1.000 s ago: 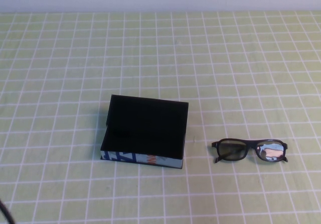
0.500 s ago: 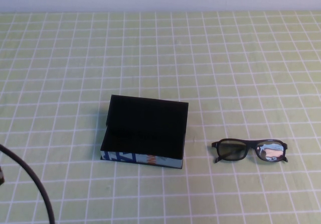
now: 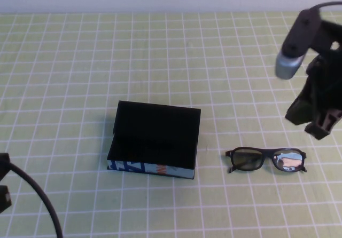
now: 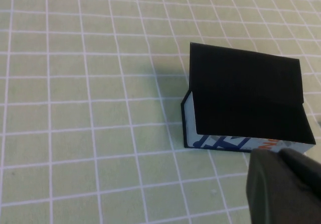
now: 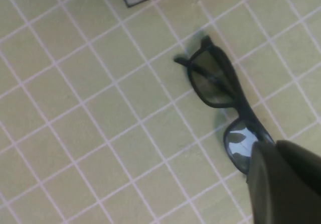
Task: Return glasses to glasses case
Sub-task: Pick up the glasses from the table
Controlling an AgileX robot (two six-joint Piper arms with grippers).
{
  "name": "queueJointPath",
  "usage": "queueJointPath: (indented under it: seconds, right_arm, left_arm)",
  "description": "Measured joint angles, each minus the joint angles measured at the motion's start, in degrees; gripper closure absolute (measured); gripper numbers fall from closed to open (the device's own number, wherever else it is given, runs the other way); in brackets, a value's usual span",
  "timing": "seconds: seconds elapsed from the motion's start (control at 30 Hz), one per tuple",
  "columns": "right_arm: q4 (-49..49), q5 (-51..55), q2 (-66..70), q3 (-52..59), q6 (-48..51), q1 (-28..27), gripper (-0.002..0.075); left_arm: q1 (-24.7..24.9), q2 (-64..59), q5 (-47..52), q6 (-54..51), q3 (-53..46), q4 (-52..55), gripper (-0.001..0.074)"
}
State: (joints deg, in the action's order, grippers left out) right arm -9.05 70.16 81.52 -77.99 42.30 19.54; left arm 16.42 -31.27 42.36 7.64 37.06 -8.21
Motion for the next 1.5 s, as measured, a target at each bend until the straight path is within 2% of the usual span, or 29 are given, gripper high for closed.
queueJointPath:
  seconds: [0.1, 0.2, 0.43, 0.57, 0.87, 1.3, 1.4, 1.5]
  right_arm:
    - [0.83, 0.21, 4.32, -0.24, 2.13, 1.91, 0.0740]
    - [1.04, 0.21, 8.03, -0.24, 2.94, 2.66, 0.0699]
    - [3.91, -0.29, 13.16, -0.33, 3.32, 2.75, 0.0400]
    - [4.35, -2.47, 15.09, -0.33, 5.35, 2.75, 0.0349]
    - [4.81, -5.26, 20.50, -0.33, 12.32, 2.75, 0.0350]
    - [4.81, -9.05, 28.08, -0.33, 13.43, 2.75, 0.0363]
    - [4.81, -9.44, 28.96, -0.33, 13.43, 2.75, 0.0410]
    - [4.84, -9.31, 29.09, -0.33, 13.43, 2.75, 0.0510]
  left_arm:
    - [0.00, 0.00, 0.71, 0.00, 0.00, -1.06, 0.0738]
    - [0.00, 0.00, 2.41, 0.00, 0.00, -1.83, 0.0738]
    - [0.00, 0.00, 6.69, 0.00, 0.00, -1.93, 0.0738]
    - [0.00, 0.00, 8.59, 0.00, 0.00, -2.30, 0.0738]
    - [0.00, 0.00, 9.81, 0.00, 0.00, -2.60, 0.0738]
    - [0.00, 0.00, 11.88, -0.28, 0.00, -2.73, 0.0738]
    - [0.00, 0.00, 11.93, -0.32, 0.00, -2.73, 0.0738]
    - [0.00, 0.00, 11.93, -0.42, 0.00, -2.73, 0.0738]
